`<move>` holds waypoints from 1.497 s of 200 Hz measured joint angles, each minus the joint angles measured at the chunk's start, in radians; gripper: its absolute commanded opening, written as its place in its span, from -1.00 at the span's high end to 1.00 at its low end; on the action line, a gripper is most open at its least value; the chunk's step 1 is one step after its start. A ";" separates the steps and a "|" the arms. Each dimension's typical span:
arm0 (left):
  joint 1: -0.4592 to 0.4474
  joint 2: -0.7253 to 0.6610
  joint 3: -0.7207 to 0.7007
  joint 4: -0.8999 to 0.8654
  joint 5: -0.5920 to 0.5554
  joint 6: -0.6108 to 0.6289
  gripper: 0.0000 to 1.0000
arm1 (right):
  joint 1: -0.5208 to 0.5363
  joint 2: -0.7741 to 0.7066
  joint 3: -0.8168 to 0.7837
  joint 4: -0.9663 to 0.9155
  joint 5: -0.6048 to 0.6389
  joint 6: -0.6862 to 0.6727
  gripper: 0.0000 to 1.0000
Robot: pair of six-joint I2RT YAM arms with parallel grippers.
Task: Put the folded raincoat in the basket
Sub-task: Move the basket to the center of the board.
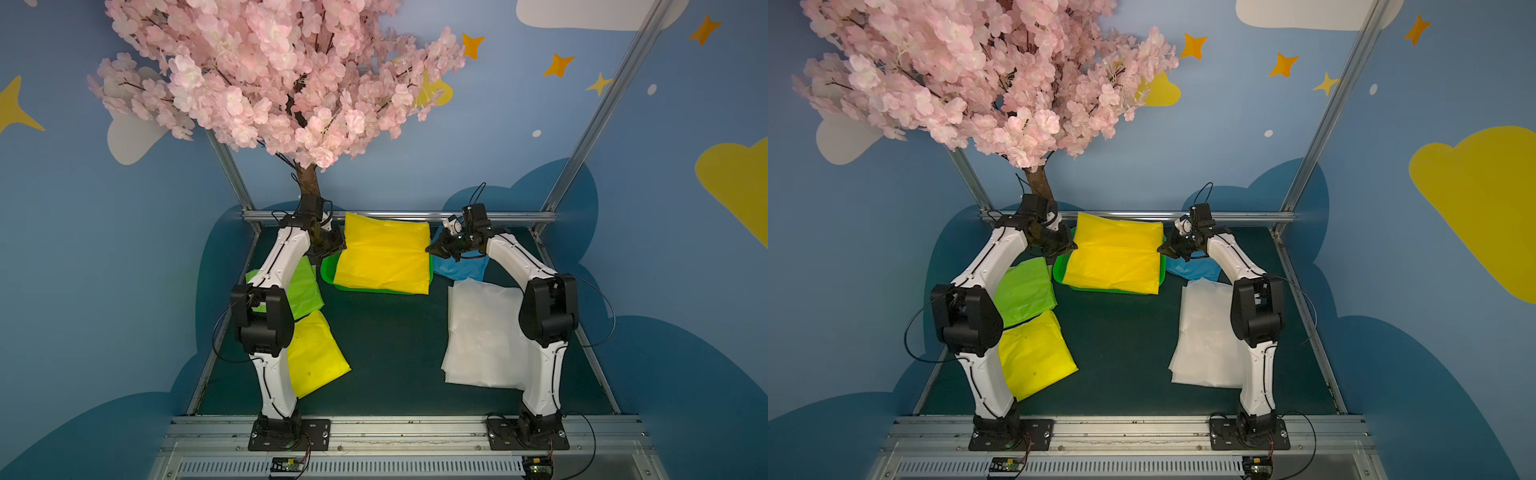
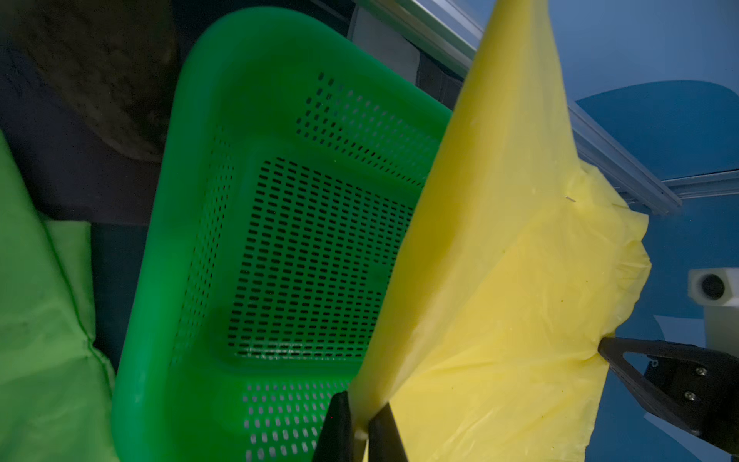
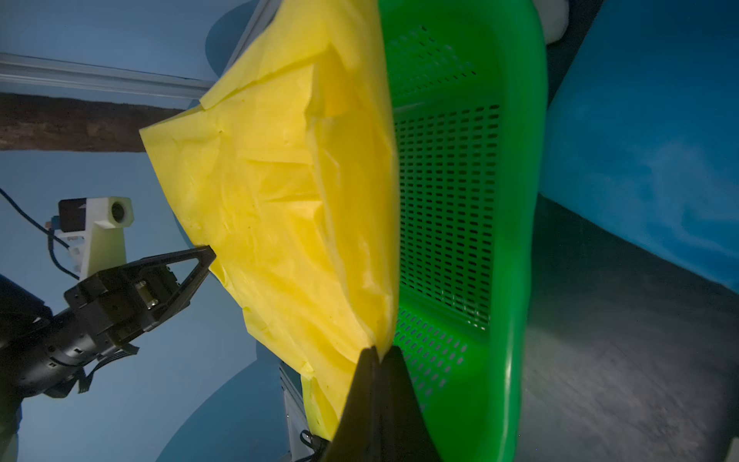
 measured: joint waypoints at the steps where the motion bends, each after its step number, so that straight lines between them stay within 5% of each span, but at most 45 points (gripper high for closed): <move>1: 0.000 0.004 0.004 -0.001 0.002 0.001 0.95 | 0.000 0.007 0.008 -0.001 -0.001 0.000 1.00; 43: 0.021 0.220 0.189 -0.066 0.035 0.022 0.95 | 0.006 0.111 0.090 -0.042 -0.013 0.001 1.00; 90: 0.014 0.181 0.039 -0.082 0.050 0.013 0.95 | 0.023 0.080 -0.029 -0.065 -0.015 -0.053 1.00; 151: -0.057 -0.122 -0.451 0.011 0.053 -0.079 0.95 | 0.022 -0.097 -0.258 -0.171 -0.005 -0.197 1.00; 207: -0.302 -0.485 -0.782 0.089 0.000 -0.204 0.95 | 0.014 -0.361 -0.520 -0.246 -0.006 -0.322 1.00; 261: -0.296 -0.789 -0.973 0.169 -0.129 -0.304 0.95 | 0.031 -0.386 -0.478 -0.231 -0.007 -0.370 1.00; 299: -0.294 -0.841 -1.015 0.217 -0.192 -0.322 0.95 | 0.050 -0.301 -0.335 -0.208 -0.005 -0.387 1.00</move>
